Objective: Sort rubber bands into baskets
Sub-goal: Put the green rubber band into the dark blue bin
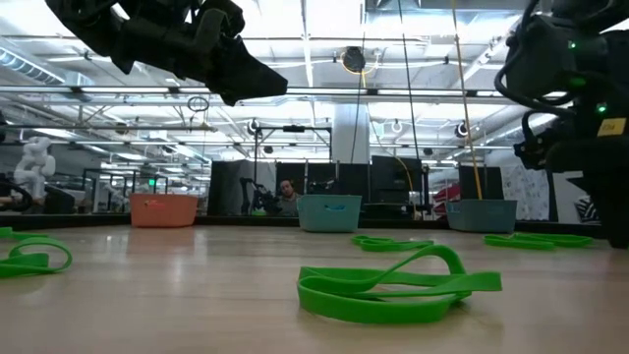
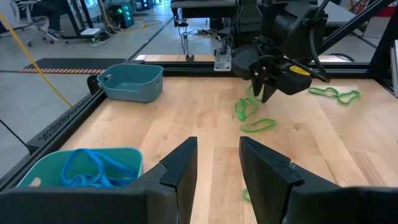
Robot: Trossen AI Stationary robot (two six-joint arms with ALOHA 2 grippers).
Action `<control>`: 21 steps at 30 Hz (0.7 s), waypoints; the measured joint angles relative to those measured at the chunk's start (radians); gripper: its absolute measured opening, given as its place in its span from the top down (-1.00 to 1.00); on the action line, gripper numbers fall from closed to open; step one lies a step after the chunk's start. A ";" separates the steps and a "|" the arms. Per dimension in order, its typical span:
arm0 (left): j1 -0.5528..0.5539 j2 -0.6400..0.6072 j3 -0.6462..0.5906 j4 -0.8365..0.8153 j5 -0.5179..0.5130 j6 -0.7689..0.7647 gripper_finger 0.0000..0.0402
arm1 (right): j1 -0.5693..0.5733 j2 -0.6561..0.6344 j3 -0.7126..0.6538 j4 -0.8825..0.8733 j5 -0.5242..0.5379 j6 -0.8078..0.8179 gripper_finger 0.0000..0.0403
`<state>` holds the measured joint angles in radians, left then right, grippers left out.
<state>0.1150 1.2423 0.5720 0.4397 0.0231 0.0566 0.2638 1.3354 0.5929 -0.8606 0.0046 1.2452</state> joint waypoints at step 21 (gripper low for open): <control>-0.032 0.231 0.001 0.322 0.075 0.001 0.36 | 0.014 -0.004 0.142 0.078 0.046 -0.187 1.00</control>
<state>0.0826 1.4734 0.5732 0.7620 0.0981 0.0581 0.2779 1.3312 0.7346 -0.7831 0.0505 1.0585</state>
